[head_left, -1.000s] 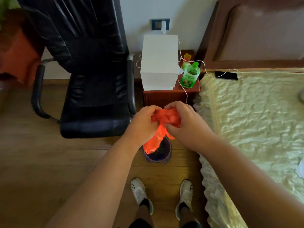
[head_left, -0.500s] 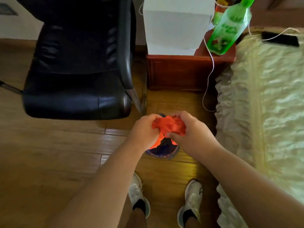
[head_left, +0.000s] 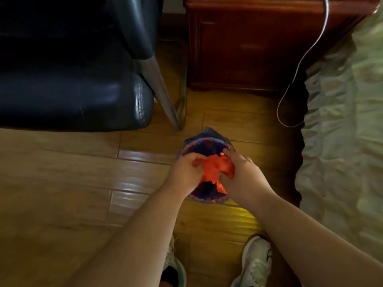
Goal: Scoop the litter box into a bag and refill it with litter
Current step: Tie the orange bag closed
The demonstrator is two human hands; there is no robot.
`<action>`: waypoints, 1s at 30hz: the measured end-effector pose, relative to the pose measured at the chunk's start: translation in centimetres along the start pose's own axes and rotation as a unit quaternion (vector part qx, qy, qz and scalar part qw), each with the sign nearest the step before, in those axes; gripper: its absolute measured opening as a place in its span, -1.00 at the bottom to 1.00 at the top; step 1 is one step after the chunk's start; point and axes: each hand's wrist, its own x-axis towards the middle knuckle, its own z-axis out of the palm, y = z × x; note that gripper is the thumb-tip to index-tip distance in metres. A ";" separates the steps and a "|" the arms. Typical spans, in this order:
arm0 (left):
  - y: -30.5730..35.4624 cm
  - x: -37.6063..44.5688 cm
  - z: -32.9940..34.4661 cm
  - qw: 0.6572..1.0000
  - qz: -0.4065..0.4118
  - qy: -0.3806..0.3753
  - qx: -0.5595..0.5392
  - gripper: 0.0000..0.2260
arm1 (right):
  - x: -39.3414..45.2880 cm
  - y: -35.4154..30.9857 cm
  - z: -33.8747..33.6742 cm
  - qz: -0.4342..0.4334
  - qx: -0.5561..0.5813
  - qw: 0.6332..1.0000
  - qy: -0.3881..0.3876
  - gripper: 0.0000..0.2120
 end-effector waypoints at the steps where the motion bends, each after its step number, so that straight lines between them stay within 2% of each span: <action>1: -0.6 0.5 0.6 1.000 0.007 -0.013 -0.009 -0.73 | 0.5 0.3 0.5 0.004 0.002 1.000 0.005 -0.38; 5: -0.7 0.6 2.5 0.991 0.076 -0.098 0.056 -0.38 | 2.1 1.1 1.9 0.037 0.031 0.998 0.044 -0.56; 8: -0.8 0.1 2.7 0.986 0.072 -0.109 0.105 -0.11 | 3.0 1.5 2.4 0.038 0.029 0.997 0.052 -0.62; 9: -0.8 -0.1 2.7 0.984 0.074 -0.105 0.122 -0.08 | 3.3 1.5 2.6 0.036 0.035 0.997 0.052 -0.63; 10: -0.7 -0.2 2.7 0.983 0.079 -0.092 0.141 -0.13 | 3.6 1.6 2.8 0.033 0.041 0.997 0.051 -0.65; 14: -0.5 0.9 2.8 0.974 0.124 0.046 0.183 -0.66 | 4.5 1.8 3.8 0.002 0.017 0.999 0.032 -0.61; 18: -1.8 2.9 3.5 0.971 0.145 0.094 0.165 -0.88 | 5.5 2.0 5.1 -0.029 -0.069 0.997 0.022 -0.49; 21: -3.0 4.2 3.7 0.972 0.144 0.064 0.174 -0.81 | 6.3 2.8 6.3 -0.033 -0.113 0.993 -0.009 -0.45; 24: -4.6 5.5 4.1 0.963 0.124 0.004 0.240 -0.71 | 7.4 4.3 8.1 -0.025 -0.138 0.987 -0.076 -0.40; 27: -6.2 7.4 5.0 0.947 0.094 -0.054 0.302 -0.61 | 8.9 5.5 9.7 -0.012 -0.176 0.974 -0.145 -0.23; 30: -7.8 9.0 6.1 0.938 0.062 -0.114 0.322 -0.47 | 10.2 6.5 11.6 -0.016 -0.211 0.962 -0.170 -0.14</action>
